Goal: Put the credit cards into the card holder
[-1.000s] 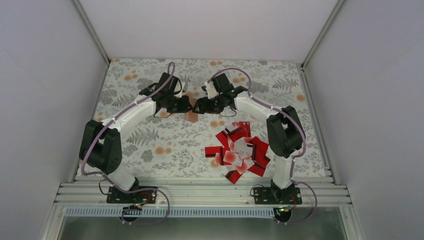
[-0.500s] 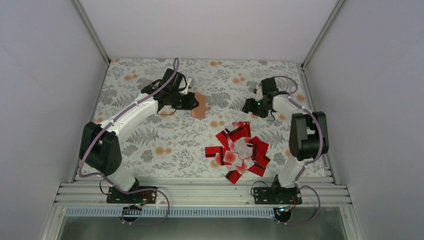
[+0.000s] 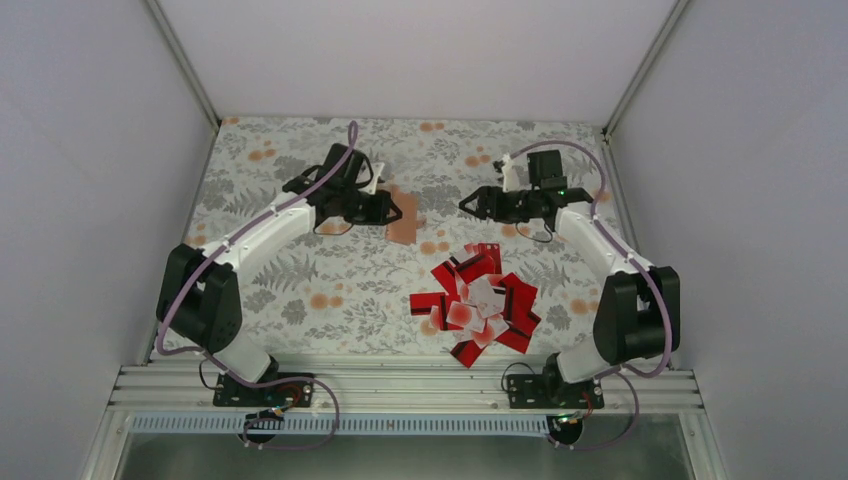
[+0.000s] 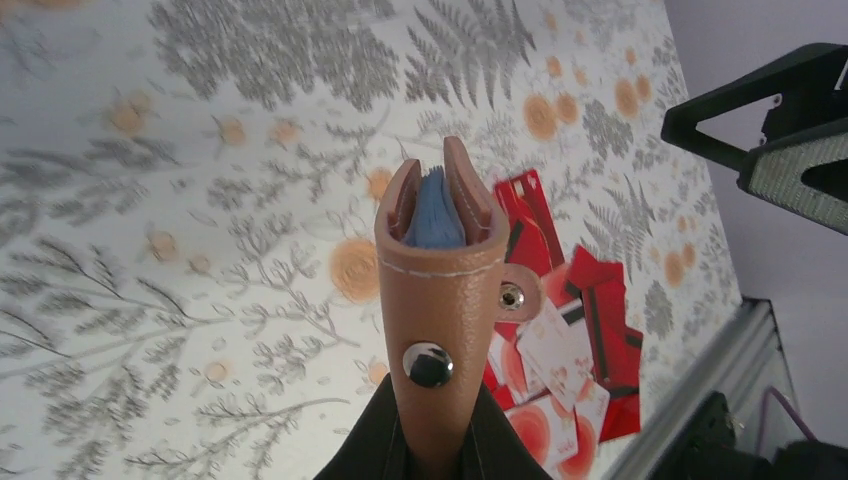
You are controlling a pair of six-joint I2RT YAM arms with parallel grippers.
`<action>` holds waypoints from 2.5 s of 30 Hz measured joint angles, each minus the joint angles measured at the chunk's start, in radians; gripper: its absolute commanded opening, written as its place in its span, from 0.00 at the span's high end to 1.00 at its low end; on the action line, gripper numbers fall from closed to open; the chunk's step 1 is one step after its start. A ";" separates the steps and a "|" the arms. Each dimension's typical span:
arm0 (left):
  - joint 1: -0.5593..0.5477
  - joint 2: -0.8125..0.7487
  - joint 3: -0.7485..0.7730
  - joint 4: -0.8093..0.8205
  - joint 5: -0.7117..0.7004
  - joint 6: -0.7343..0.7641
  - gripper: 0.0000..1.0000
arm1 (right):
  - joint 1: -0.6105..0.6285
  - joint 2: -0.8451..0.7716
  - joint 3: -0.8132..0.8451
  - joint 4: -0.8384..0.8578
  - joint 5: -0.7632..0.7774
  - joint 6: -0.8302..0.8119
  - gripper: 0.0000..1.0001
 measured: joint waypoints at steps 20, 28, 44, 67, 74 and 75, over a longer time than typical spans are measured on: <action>0.128 0.026 -0.392 0.224 0.306 -0.059 0.68 | 0.241 0.023 -0.081 0.067 -0.146 0.026 0.40; 0.139 0.055 -0.411 0.247 0.290 -0.035 0.37 | 0.324 0.141 -0.048 0.137 -0.152 0.075 0.41; 0.145 -0.158 -0.397 0.013 -0.096 0.098 0.47 | 0.440 0.360 0.141 0.166 -0.206 0.094 0.41; 0.145 -0.082 -0.521 0.152 -0.046 0.069 0.65 | 0.567 0.478 0.231 0.080 0.179 0.192 0.56; 0.145 -0.052 -0.521 0.166 -0.047 0.070 0.68 | 0.567 0.478 0.230 0.043 0.262 0.191 0.56; 0.144 -0.048 -0.521 0.166 -0.048 0.070 0.69 | 0.567 0.477 0.226 0.043 0.266 0.190 0.56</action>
